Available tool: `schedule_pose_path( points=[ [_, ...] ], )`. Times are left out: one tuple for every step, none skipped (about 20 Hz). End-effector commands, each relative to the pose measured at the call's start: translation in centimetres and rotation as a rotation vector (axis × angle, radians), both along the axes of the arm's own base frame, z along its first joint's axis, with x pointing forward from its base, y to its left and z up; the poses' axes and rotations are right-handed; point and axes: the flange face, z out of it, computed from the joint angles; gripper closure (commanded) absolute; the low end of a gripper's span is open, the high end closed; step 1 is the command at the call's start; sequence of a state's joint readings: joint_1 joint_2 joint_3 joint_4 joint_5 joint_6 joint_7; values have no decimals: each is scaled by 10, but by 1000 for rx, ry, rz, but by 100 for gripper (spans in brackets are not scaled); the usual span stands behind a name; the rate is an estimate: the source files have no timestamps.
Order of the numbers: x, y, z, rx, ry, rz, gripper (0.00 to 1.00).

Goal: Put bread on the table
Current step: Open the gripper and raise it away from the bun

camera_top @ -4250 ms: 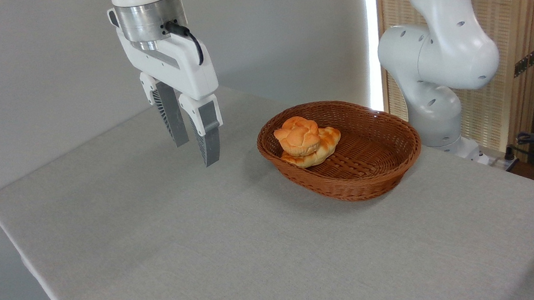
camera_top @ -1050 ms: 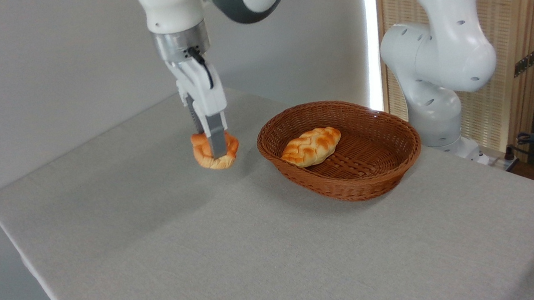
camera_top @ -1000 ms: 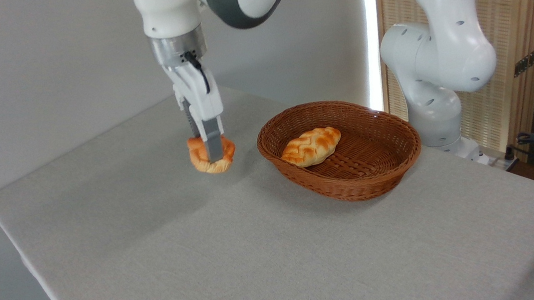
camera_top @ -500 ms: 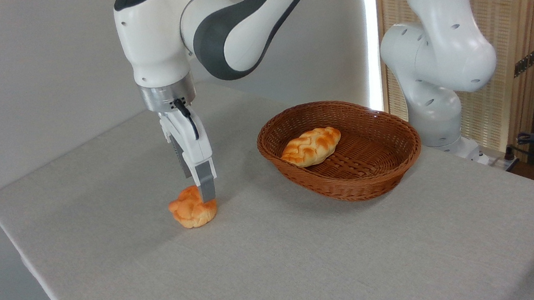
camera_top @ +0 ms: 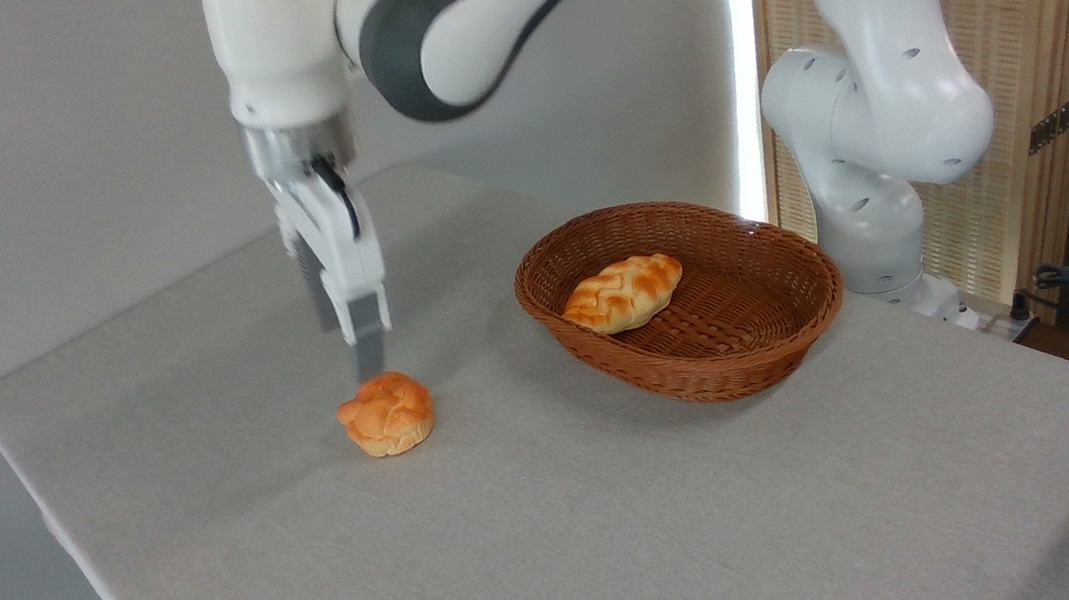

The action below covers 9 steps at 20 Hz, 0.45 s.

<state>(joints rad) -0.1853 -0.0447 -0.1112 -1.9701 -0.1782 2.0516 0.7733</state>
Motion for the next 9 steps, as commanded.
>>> schedule_pose_path(
  points=[
    [5, 4, 45, 23, -14, 82, 0],
    [4, 9, 55, 68, -8, 87, 0],
    [6, 22, 65, 101, 0, 94, 0],
    [10, 41, 71, 107, 8, 127, 0],
    [10, 47, 71, 110, 19, 135, 0],
    [9, 49, 69, 115, 30, 137, 0],
    [10, 50, 70, 116, 27, 140, 0],
    [11, 52, 70, 114, 20, 145, 0],
    [12, 54, 70, 114, 20, 149, 0]
  ],
)
